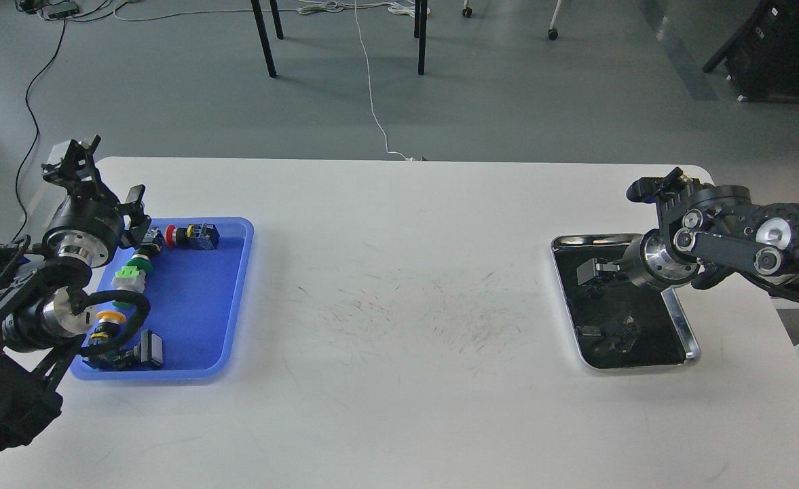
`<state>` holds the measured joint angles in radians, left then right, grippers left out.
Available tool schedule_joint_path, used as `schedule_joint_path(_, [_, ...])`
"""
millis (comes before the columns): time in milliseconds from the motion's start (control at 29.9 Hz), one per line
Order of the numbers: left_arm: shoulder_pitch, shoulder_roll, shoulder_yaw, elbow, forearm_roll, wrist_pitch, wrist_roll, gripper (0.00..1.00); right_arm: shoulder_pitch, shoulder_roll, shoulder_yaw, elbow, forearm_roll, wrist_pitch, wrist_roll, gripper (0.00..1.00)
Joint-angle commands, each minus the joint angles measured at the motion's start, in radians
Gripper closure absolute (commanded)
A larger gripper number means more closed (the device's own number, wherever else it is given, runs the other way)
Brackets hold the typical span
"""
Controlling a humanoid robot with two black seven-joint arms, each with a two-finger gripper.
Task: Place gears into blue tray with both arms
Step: 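Grasp a small black gear piece in the metal tray with the right gripper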
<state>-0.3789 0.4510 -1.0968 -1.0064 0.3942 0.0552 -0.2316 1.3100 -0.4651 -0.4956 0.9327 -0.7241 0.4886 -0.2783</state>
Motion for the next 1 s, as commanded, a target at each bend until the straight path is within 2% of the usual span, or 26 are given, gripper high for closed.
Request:
schedule_joint_path(0, [0.000,0.000,0.000,0.000,0.000,0.000,0.000,0.02,-0.006,0.009,0.000,-0.009,0.000,0.000,0.001,0.10])
schedule_joint_path(334, [0.000,0.003,-0.003,0.008,-0.001,-0.001,-0.002,0.02,-0.021,0.069,0.000,-0.057,0.000,0.000,0.001,0.11])
schedule_joint_path(535, [0.000,0.003,-0.002,0.008,-0.001,-0.001,-0.012,0.02,-0.032,0.074,0.000,-0.072,-0.001,0.000,0.001,0.16])
schedule_joint_path(803, [0.000,0.003,0.001,0.009,-0.001,-0.001,-0.012,0.02,-0.037,0.085,0.000,-0.072,-0.003,0.000,0.002,0.32])
schedule_joint_path(970, [0.000,0.003,0.003,0.009,-0.001,0.000,-0.012,0.02,-0.035,0.091,0.000,-0.066,-0.006,0.000,0.004,0.51])
